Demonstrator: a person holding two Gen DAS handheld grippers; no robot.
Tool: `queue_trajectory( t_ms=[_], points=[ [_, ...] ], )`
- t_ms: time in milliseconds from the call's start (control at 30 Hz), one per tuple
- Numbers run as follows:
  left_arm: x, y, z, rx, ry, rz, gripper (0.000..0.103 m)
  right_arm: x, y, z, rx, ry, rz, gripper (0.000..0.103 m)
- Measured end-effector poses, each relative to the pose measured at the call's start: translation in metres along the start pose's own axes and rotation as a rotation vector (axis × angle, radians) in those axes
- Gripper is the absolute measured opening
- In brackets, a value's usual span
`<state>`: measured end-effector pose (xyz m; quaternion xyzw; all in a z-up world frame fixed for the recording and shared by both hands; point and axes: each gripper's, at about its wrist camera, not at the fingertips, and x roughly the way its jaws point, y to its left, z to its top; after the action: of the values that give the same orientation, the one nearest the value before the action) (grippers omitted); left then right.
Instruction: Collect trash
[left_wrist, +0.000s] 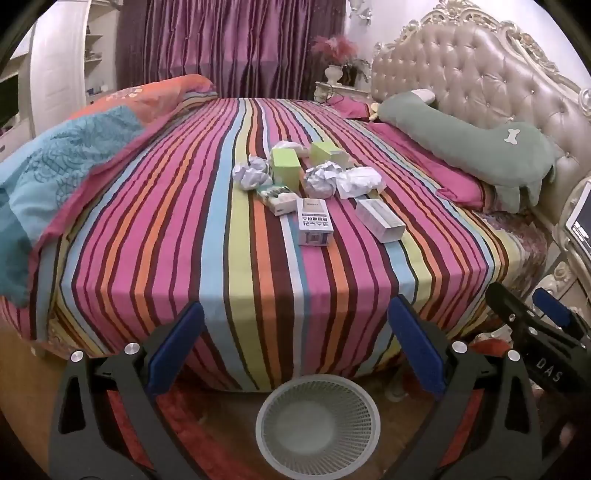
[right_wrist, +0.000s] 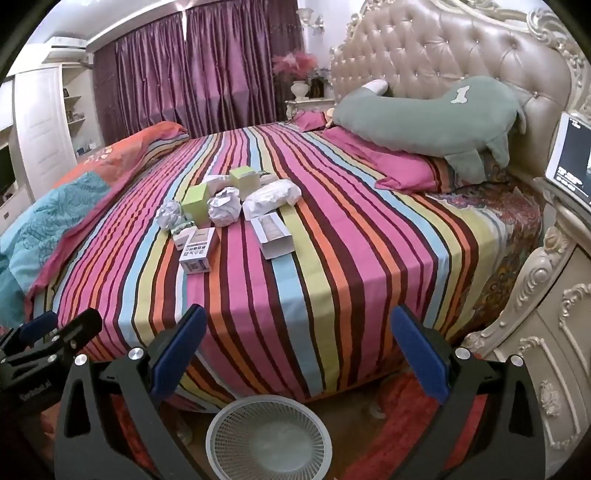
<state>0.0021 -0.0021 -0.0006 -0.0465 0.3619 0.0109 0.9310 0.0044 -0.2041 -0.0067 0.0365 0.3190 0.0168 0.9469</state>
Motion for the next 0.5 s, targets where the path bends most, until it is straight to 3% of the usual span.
queue_trajectory(
  t_ms=[500],
  points=[
    [-0.0088,0.0081,-0.0063,-0.041,-0.006,-0.021,0.096,-0.0074,0.0029,-0.0020,-0.011,-0.046,0.020,0.095]
  ],
)
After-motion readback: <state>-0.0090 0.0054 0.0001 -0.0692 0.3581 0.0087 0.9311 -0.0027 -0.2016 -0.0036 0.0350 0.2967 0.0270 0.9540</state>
